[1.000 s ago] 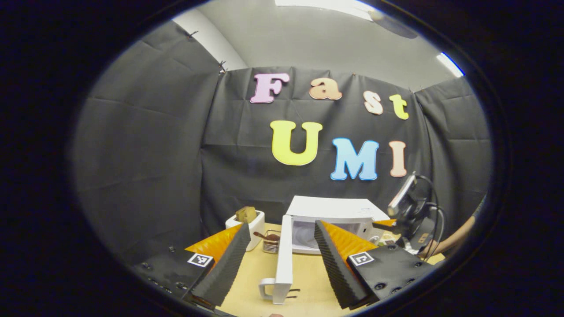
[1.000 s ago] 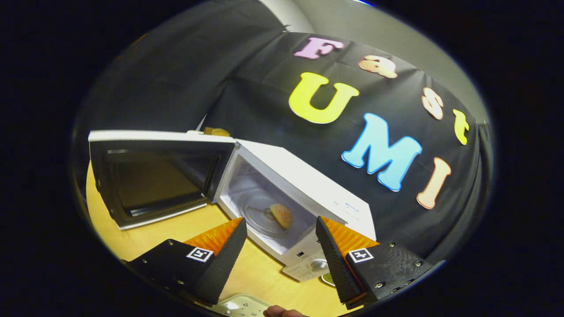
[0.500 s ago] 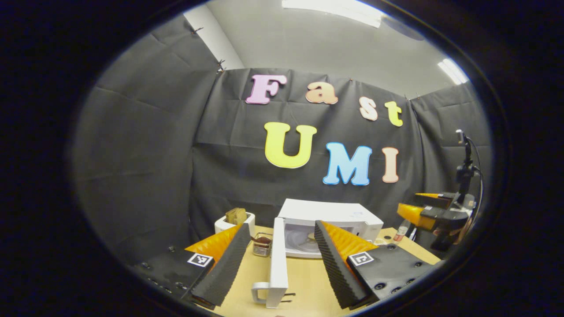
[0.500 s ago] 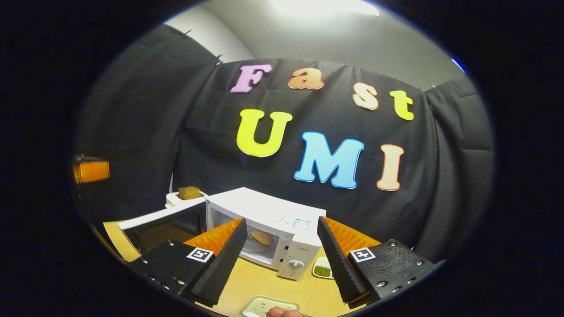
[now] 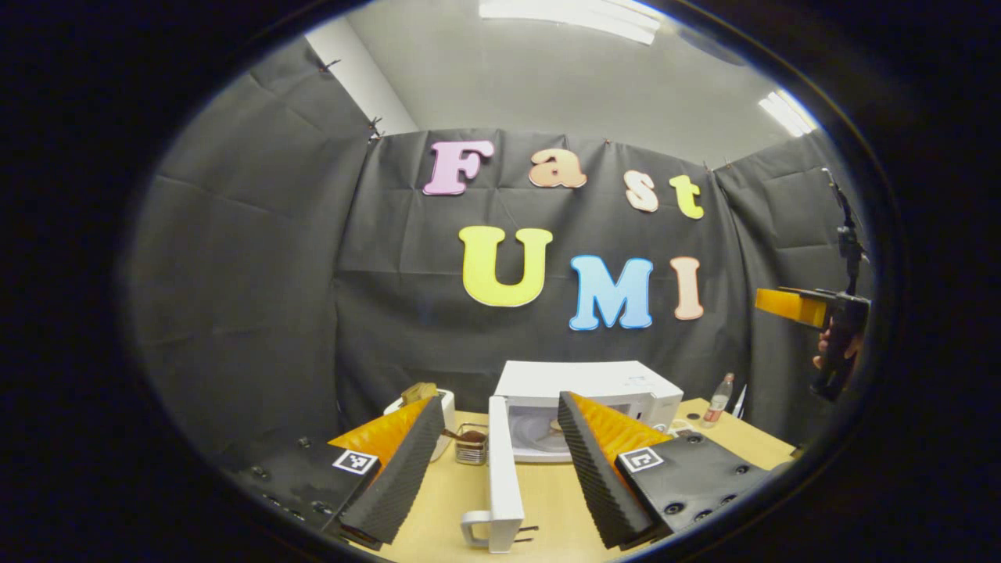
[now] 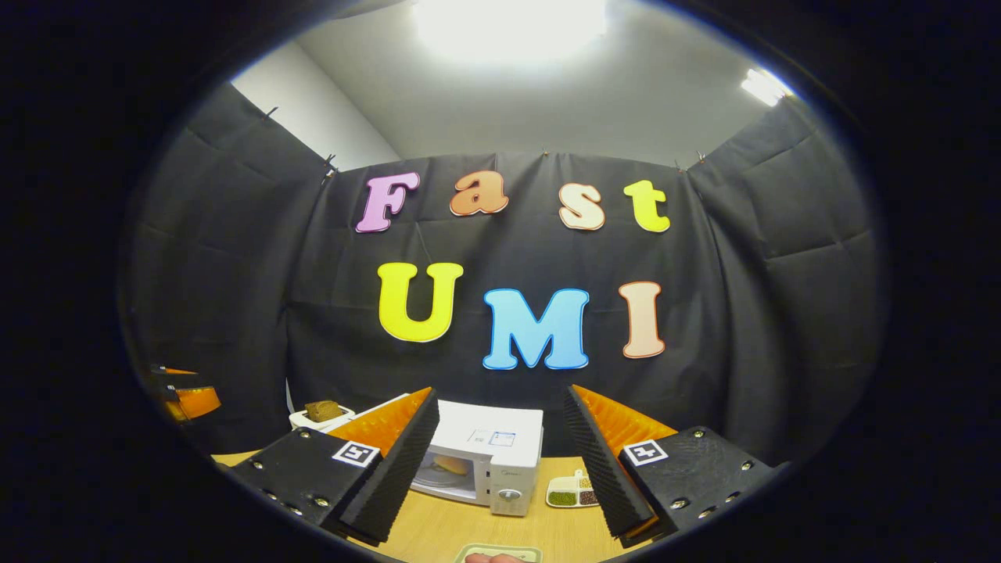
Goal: Open the microwave oven with the left hand, put the food in, and close the microwave oven.
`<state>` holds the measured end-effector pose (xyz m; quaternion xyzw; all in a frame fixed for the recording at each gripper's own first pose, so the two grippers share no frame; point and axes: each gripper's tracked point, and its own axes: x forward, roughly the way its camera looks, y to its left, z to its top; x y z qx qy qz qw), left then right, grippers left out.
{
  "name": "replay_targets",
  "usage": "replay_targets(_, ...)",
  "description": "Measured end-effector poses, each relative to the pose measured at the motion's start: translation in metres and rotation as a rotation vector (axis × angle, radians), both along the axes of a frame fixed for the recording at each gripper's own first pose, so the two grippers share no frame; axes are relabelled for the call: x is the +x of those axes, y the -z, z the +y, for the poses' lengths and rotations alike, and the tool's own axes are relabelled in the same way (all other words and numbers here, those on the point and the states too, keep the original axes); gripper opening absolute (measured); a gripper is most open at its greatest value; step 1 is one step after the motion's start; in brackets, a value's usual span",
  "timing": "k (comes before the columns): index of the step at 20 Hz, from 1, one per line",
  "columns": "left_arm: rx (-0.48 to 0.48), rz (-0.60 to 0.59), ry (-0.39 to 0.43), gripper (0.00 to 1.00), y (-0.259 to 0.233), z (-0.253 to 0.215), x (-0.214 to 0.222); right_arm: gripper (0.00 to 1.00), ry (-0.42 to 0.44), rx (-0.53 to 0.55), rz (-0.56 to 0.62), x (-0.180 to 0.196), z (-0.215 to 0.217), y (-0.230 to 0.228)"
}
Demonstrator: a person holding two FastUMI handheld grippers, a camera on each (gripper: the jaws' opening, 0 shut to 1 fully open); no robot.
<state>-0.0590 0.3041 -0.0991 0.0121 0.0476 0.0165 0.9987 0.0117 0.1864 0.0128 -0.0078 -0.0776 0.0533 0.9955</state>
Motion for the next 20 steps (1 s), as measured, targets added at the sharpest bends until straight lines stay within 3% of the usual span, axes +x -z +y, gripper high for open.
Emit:
replay_targets(2, 0.005, 0.009, -0.006, 0.96, 0.003, 0.005, 0.002, 0.97, 0.001, 0.002, 0.002, 0.000, -0.001, 0.000)
replay_targets(7, 0.034, 0.067, -0.004, 0.79, 0.024, 0.016, 0.001, 0.98, -0.006, -0.002, 0.041, 0.008, -0.001, 0.009)
replay_targets(11, 0.098, 0.143, -0.045, 0.10, 0.055, 0.031, 0.002, 0.98, -0.007, 0.007, 0.053, 0.013, -0.002, 0.014)
replay_targets(12, 0.111, 0.157, -0.031, 0.06, 0.058, 0.024, -0.002, 0.98, -0.005, 0.012, 0.050, 0.015, -0.002, 0.013)
replay_targets(16, 0.161, 0.176, 0.003, 0.07, 0.074, 0.017, 0.001, 0.97, 0.004, 0.007, 0.042, 0.020, -0.007, 0.010)
replay_targets(18, 0.194, 0.168, -0.059, 0.06, 0.081, 0.037, 0.006, 0.97, 0.005, 0.003, 0.053, 0.023, -0.008, 0.013)
replay_targets(20, 0.171, 0.220, -0.063, 0.06, 0.108, 0.043, 0.005, 0.97, 0.009, 0.001, 0.060, 0.024, -0.010, 0.015)
